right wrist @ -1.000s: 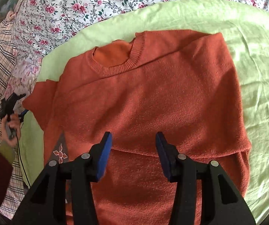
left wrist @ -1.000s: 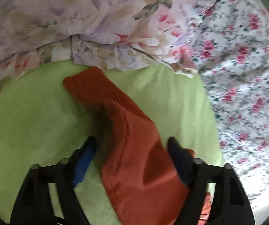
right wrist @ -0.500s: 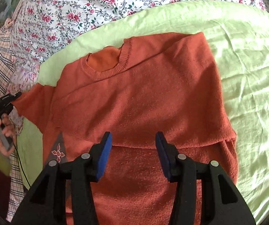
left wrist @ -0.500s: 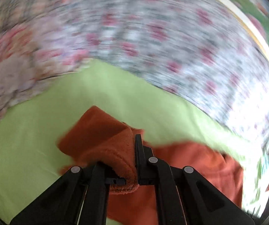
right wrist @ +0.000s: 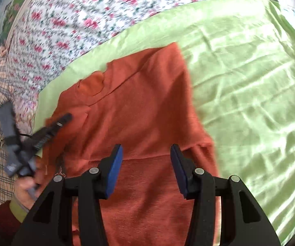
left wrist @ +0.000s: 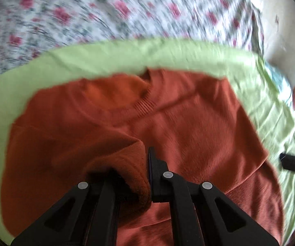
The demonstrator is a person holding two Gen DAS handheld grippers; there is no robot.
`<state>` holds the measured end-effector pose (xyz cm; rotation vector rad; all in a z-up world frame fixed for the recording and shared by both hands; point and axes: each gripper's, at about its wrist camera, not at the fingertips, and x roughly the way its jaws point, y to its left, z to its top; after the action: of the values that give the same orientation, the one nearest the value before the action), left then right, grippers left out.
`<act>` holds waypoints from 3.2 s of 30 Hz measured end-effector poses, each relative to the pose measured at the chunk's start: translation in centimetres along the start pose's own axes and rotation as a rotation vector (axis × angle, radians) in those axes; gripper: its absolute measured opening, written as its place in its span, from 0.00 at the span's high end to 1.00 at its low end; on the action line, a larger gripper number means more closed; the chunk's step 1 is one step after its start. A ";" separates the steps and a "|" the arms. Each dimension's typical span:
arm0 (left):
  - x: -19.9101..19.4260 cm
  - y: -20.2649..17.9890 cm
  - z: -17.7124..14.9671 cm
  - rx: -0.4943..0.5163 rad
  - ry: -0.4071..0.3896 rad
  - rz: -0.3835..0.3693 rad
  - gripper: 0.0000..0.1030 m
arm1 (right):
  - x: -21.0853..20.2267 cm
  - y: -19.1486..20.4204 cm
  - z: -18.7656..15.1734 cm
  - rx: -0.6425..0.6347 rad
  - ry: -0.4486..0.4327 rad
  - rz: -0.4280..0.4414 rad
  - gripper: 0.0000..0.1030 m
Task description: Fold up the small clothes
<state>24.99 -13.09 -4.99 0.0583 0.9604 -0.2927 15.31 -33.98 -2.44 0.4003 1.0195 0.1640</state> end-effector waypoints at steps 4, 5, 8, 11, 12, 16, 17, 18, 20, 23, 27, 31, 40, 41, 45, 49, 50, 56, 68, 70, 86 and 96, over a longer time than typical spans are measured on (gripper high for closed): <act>2.3 -1.3 -1.4 0.029 0.099 -0.031 0.85 | -0.8 -1.7 0.1 0.028 -0.009 -0.012 0.52; 2.2 -1.3 -1.7 0.027 0.104 -0.043 0.80 | -0.9 -1.8 0.2 0.030 -0.010 -0.013 0.52; 1.0 -0.7 -3.1 0.024 0.115 -0.045 0.52 | -1.0 -1.7 0.7 0.023 -0.015 -0.006 0.52; -1.3 0.9 -5.4 0.014 0.115 -0.043 0.51 | -0.5 -0.5 1.2 0.003 -0.010 0.016 0.52; -1.9 1.3 -5.8 0.008 0.116 -0.042 0.51 | -0.1 0.2 1.4 -0.013 -0.004 0.028 0.52; -5.2 4.9 -8.7 -0.035 0.109 0.016 0.51 | 1.5 3.8 1.7 -0.099 0.022 0.082 0.52; -6.1 6.3 -9.6 -0.056 0.105 0.046 0.51 | 2.0 5.0 1.6 -0.132 0.030 0.094 0.52; -6.9 7.7 -10.3 -0.079 0.101 0.087 0.51 | 2.6 6.3 1.5 -0.174 0.037 0.106 0.52; -8.3 10.3 -11.1 -0.123 0.091 0.149 0.51 | 3.6 8.8 1.2 -0.259 0.045 0.129 0.52; -9.5 14.4 -12.5 -0.224 0.085 0.234 0.51 | 5.4 13.2 0.5 -0.416 0.057 0.134 0.52; -9.5 18.5 -14.1 -0.309 0.129 0.325 0.51 | 7.8 18.3 -0.8 -0.663 0.035 0.065 0.38; -7.9 20.0 -13.8 -0.346 0.158 0.356 0.50 | 11.3 21.4 -2.2 -0.872 0.042 -0.047 0.38; -5.8 19.4 -10.7 -0.315 0.135 0.378 0.51 | 9.5 16.1 3.5 -0.508 -0.011 -0.006 0.94; -5.7 19.3 -10.5 -0.317 0.135 0.381 0.51 | 8.1 14.5 4.2 -0.424 -0.043 0.022 0.94; -5.1 19.4 -10.5 -0.318 0.146 0.390 0.50 | 6.3 6.6 5.3 -0.133 -0.062 0.012 0.94; -5.3 19.9 -10.5 -0.327 0.143 0.390 0.50 | 8.4 2.2 4.2 0.025 0.044 0.034 0.88; -5.3 20.1 -10.6 -0.337 0.143 0.388 0.50 | 8.7 1.7 3.9 0.056 0.063 0.037 0.86; -6.2 24.0 -11.7 -0.556 0.116 0.284 0.49 | 7.5 0.7 3.3 0.167 0.009 0.125 0.61; -6.2 24.5 -11.8 -0.576 0.114 0.272 0.50 | 7.3 2.2 3.7 0.017 0.014 -0.035 0.90; -6.3 24.6 -11.8 -0.575 0.126 0.255 0.50 | 7.5 1.0 3.0 0.069 0.044 -0.018 0.86; -15.6 18.4 -24.3 -0.405 0.301 -0.031 0.41 | -4.6 0.0 -7.8 0.000 0.045 0.082 0.62; -19.1 15.3 -32.4 -0.475 0.346 -0.211 0.32 | -10.4 -4.0 -16.8 0.045 0.094 0.025 0.58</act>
<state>-7.05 11.55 -9.26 -0.4418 1.3625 -0.2457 -4.64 -36.77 -3.54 0.4497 1.1123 0.1845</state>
